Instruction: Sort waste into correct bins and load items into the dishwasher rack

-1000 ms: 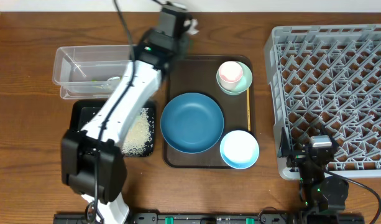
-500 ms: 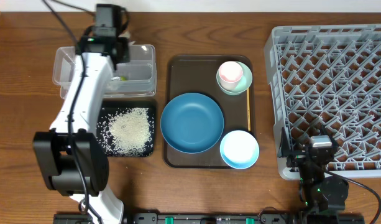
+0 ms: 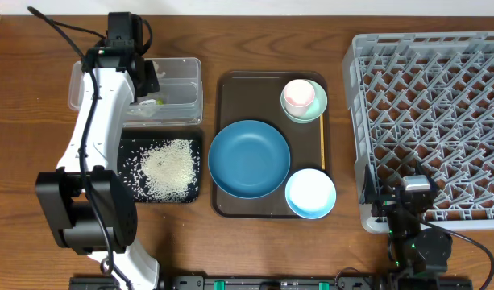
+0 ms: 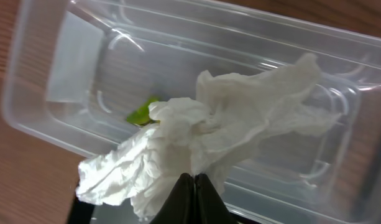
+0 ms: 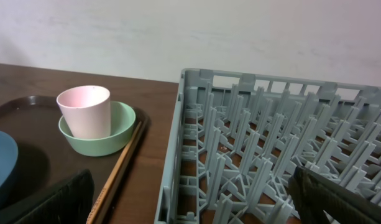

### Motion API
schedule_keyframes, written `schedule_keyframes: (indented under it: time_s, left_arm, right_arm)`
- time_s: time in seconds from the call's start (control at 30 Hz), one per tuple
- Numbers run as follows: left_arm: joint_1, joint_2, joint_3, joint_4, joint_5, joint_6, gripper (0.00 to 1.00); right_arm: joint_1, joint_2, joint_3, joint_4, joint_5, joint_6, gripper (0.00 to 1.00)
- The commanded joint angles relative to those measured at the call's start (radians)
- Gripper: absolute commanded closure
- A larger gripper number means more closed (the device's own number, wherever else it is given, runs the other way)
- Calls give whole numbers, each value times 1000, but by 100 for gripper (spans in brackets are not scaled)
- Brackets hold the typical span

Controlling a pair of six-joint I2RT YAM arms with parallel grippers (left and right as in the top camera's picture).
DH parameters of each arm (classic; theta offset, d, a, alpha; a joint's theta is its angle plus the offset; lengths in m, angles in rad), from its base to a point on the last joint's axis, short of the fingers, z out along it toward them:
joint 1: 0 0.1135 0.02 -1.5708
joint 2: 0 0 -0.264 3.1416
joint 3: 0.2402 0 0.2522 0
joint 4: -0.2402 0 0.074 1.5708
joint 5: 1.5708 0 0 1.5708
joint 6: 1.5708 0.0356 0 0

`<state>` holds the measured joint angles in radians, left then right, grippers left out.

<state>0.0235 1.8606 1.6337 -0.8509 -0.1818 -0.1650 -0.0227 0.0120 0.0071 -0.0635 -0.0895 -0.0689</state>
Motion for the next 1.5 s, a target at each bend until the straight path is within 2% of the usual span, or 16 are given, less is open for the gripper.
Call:
schedule_keyframes:
  time_s: [0.0, 0.07, 0.1, 0.17, 0.2, 0.43, 0.67, 0.93, 1.2, 1.27, 1.3, 1.47]
  left_arm:
    - [1, -2, 5, -5, 43, -36, 92]
    - [1, -2, 5, -5, 43, -36, 83]
    - [1, -2, 5, -5, 41, -36, 73]
    - [1, -2, 5, -5, 40, -36, 45]
    - [1, -2, 5, -4, 40, -36, 39]
    - [0, -45, 5, -2, 41, -37, 33]
    - [1, -210, 5, -14, 43, -102, 30]
    - [14, -421, 5, -193, 39, -266, 29]
    - [171, -542, 5, -369, 40, -331, 28]
    - [219, -555, 5, -393, 40, -331, 22]
    - [238, -558, 5, -401, 40, -331, 15]
    - [284, -560, 5, -433, 40, -330, 14]
  right_arm:
    - [3, -5, -2, -5, 7, 12, 1]
    - [3, -5, -2, -5, 7, 12, 1]
    - [3, -5, -2, -5, 6, 12, 1]
    - [3, -5, -2, -5, 7, 12, 1]
    - [3, -5, -2, -5, 7, 12, 1]
    - [3, -5, -2, -5, 7, 12, 1]
    - [3, -5, -2, -5, 6, 12, 1]
    - [3, -5, -2, -5, 7, 12, 1]
    - [3, -5, -2, -5, 6, 12, 1]
    - [3, -5, -2, -5, 7, 12, 1]
    - [3, -5, -2, -5, 7, 12, 1]
    - [3, -5, -2, -5, 7, 12, 1]
